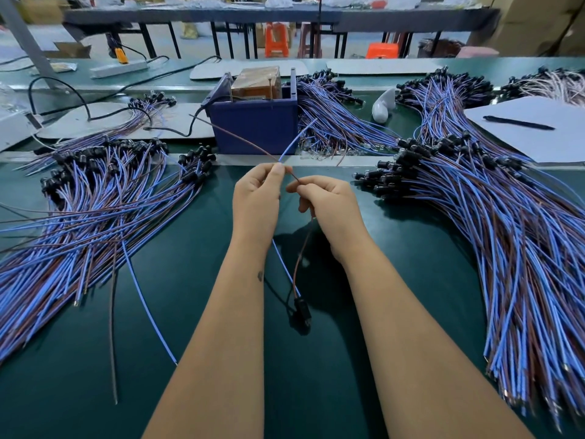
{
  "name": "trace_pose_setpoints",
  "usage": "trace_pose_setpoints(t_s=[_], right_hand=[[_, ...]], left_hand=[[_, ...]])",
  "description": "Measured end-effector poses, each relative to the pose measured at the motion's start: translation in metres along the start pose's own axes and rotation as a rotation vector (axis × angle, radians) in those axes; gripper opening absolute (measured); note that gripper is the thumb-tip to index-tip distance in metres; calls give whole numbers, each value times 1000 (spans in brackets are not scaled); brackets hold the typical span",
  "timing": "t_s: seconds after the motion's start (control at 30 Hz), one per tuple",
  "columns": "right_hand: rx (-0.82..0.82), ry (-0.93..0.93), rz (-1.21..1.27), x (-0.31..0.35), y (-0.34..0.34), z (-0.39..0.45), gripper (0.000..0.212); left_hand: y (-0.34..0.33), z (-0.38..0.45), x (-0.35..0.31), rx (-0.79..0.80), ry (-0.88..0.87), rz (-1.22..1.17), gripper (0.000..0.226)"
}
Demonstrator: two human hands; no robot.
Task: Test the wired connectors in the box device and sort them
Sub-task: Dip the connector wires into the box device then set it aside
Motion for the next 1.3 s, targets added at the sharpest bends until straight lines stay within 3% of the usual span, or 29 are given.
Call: trace_pose_setpoints(t_s=[0.2, 0.43, 0.77, 1.3], right_hand=[[-67, -17, 40, -5, 6, 3, 21], [-108, -52, 98, -8, 9, 3, 22], [-180, -87, 240, -10, 14, 3, 25], [-174, -121, 211, -13, 13, 6, 23]], left_hand=[[12, 3, -1, -175, 59, -164, 32], [24, 1, -4, -312, 42, -175, 30], [27, -1, -5, -342, 26, -176, 28], [29, 1, -2, -344, 50, -91, 29]])
Point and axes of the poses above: each hand's wrist, its own z-axis towards the middle knuckle, its own y-axis out of the back of the hand, x = y × z, the point moved 5 cm from there along z, towards the middle knuckle, and after that the axes turned 15 degrees about -z, right-handed, at the moved point
